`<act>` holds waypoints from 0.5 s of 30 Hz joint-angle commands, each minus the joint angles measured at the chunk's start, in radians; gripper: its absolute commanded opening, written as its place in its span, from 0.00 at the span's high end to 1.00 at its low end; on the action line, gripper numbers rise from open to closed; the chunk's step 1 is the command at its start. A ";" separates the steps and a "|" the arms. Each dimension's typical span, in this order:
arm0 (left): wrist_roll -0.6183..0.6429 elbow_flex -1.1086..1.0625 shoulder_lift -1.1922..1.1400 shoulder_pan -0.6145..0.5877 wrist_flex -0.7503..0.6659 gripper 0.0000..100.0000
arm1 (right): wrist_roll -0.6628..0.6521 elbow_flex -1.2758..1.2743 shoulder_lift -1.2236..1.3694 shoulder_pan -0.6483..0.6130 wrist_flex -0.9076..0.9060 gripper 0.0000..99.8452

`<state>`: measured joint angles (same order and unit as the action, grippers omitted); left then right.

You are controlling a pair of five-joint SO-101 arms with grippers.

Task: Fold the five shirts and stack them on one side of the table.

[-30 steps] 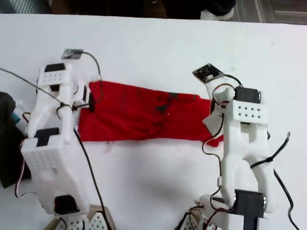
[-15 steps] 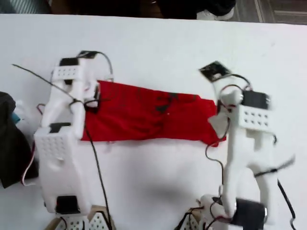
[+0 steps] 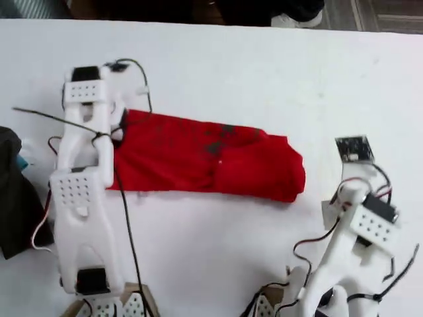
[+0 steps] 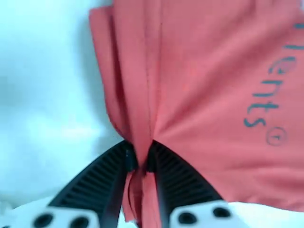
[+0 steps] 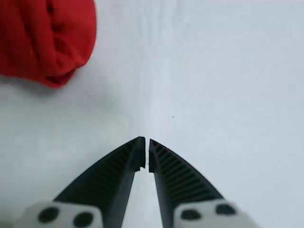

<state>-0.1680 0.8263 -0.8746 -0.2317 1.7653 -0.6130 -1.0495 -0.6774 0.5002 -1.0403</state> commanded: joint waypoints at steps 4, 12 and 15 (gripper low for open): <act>-0.015 -0.084 0.253 0.114 0.023 0.98 | 0.305 -0.180 -0.035 -0.004 0.320 0.98; -0.086 -0.278 0.489 0.460 0.018 0.98 | 0.344 -0.269 -0.044 -0.002 0.450 0.98; -0.098 -0.275 0.523 0.585 -0.005 0.98 | 0.345 -0.270 -0.044 0.002 0.450 0.98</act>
<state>-0.2493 0.5531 -0.4434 0.2317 1.7668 -0.2754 -1.3226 -0.6851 0.4987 -0.6061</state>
